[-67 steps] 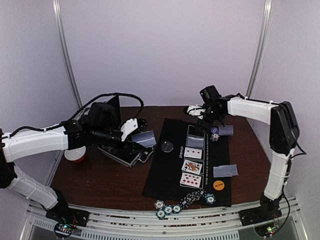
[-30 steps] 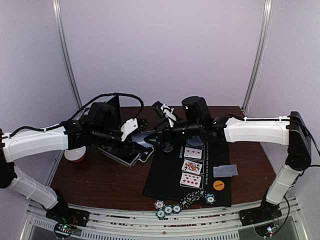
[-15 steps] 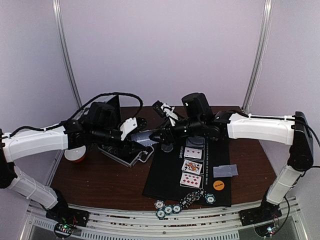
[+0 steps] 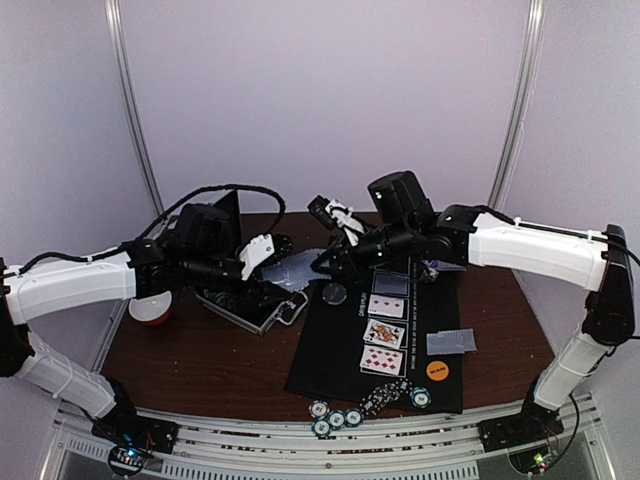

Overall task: Distribute texas hold em gaming equipment
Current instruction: Pick up the poker card from the face-down deck piles, then place the poker card in the community card area.

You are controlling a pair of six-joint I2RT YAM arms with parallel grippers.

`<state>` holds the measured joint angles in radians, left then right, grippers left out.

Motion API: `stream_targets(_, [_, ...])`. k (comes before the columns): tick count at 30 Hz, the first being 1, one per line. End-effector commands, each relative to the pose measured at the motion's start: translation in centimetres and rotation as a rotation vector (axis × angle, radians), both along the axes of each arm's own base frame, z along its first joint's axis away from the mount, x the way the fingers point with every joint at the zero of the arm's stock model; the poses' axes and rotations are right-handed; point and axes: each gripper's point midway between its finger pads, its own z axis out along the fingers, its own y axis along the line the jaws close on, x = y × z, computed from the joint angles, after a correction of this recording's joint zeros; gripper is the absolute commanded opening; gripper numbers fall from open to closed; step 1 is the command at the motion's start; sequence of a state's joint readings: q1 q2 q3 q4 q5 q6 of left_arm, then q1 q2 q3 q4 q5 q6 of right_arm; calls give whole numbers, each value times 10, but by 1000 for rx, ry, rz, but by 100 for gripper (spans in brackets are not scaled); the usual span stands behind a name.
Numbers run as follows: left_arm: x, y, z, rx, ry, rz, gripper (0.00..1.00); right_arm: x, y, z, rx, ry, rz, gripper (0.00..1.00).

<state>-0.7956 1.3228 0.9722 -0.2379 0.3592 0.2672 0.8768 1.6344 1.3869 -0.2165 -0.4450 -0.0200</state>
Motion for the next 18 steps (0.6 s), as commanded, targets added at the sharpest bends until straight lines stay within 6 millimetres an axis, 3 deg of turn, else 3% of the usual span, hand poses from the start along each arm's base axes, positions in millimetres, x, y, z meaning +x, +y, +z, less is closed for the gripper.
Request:
stream_targets(1, [-2, -5, 17, -51, -35, -26, 41, 5, -21, 26, -31, -82, -58, 0])
stream_targets(9, [-2, -5, 17, -51, -36, -25, 41, -3, -43, 67, 20, -142, -60, 0])
stream_targets(11, [-2, -5, 17, -50, -36, -25, 41, 8, -58, 84, 67, -138, -109, 0])
stream_targets(14, [-2, -5, 17, -51, -32, -26, 41, 48, -95, 94, 140, -59, -251, 0])
stream_targets(16, [-2, -6, 18, -54, -33, -28, 41, 89, -127, 79, 122, 27, -398, 0])
stream_targets(18, [-2, -6, 17, -53, -33, -28, 41, 118, -145, 58, 71, 104, -482, 0])
